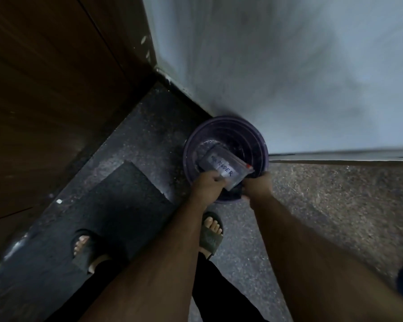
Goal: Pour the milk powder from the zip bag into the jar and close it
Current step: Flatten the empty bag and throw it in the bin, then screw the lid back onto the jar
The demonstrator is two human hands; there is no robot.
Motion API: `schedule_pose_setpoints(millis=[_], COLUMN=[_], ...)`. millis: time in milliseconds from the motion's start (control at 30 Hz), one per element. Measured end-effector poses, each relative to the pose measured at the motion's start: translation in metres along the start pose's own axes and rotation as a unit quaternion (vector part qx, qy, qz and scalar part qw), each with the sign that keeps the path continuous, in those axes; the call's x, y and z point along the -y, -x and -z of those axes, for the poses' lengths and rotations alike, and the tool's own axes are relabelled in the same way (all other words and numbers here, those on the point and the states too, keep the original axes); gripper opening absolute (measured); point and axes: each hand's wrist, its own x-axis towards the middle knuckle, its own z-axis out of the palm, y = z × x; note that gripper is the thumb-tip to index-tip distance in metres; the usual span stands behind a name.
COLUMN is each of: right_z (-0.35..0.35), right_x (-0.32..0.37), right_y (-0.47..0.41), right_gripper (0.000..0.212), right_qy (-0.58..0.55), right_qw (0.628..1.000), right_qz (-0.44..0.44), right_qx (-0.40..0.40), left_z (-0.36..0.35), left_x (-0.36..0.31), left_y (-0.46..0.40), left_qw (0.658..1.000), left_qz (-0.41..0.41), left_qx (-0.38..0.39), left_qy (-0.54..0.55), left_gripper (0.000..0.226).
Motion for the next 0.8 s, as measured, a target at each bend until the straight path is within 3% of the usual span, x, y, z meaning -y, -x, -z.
schedule_pose_setpoints(millis=[33, 167, 367, 600, 800], right_z=[0.005, 0.021, 0.054, 0.112, 0.129], right_x=[0.001, 0.021, 0.088, 0.207, 0.292], right_y=[0.008, 0.057, 0.16, 0.316, 0.443], right_gripper=[0.043, 0.051, 0.062, 0.072, 0.081], right_qy=[0.013, 0.13, 0.286, 0.335, 0.345], right_qw=[1.0, 0.987, 0.925, 0.836, 0.75], right_qz=[0.011, 0.093, 0.239, 0.429, 0.563], right_qx=[-0.009, 0.01, 0.07, 0.067, 0.04], left_z=[0.003, 0.025, 0.081, 0.177, 0.231], left_x=[0.002, -0.004, -0.05, -0.127, -0.143], left_y=[0.005, 0.045, 0.154, 0.325, 0.46], left_qw=[1.0, 0.996, 0.966, 0.914, 0.857], left_qz=[-0.009, -0.038, -0.124, -0.194, -0.257], left_qx=[-0.008, -0.041, -0.091, -0.182, -0.31], left_qy=[-0.015, -0.07, -0.206, -0.306, -0.321], left_gripper=[0.025, 0.05, 0.057, 0.072, 0.079])
